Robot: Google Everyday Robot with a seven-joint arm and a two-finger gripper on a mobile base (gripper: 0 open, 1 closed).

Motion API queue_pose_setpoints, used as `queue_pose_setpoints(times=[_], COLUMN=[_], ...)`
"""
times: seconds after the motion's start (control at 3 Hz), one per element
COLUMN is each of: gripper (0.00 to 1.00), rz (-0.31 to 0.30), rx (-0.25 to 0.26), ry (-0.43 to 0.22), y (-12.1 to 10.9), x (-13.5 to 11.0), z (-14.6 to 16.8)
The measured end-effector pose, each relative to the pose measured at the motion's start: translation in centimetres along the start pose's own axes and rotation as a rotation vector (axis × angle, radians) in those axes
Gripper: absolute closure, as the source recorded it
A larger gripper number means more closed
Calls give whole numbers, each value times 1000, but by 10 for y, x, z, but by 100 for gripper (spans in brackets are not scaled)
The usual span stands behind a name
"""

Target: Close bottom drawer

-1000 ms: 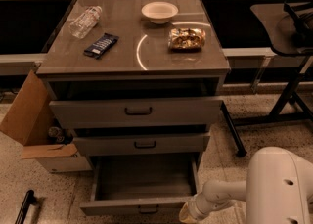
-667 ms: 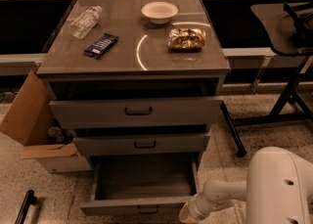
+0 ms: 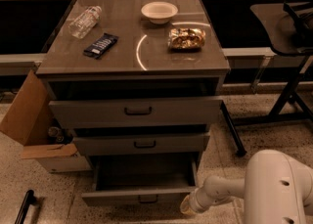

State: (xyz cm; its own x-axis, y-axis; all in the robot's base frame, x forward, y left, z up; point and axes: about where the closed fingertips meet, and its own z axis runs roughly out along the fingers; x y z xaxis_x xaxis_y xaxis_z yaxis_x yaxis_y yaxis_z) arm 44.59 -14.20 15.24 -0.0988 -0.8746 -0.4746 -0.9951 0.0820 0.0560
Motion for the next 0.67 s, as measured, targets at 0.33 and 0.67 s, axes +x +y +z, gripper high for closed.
queue_pose_setpoints(times=[0.33, 0.67], gripper=[100, 100], rz=[-6, -7], rx=[42, 74], ry=[-13, -41], y=[-29, -53], x=[5, 11], z=[2, 8])
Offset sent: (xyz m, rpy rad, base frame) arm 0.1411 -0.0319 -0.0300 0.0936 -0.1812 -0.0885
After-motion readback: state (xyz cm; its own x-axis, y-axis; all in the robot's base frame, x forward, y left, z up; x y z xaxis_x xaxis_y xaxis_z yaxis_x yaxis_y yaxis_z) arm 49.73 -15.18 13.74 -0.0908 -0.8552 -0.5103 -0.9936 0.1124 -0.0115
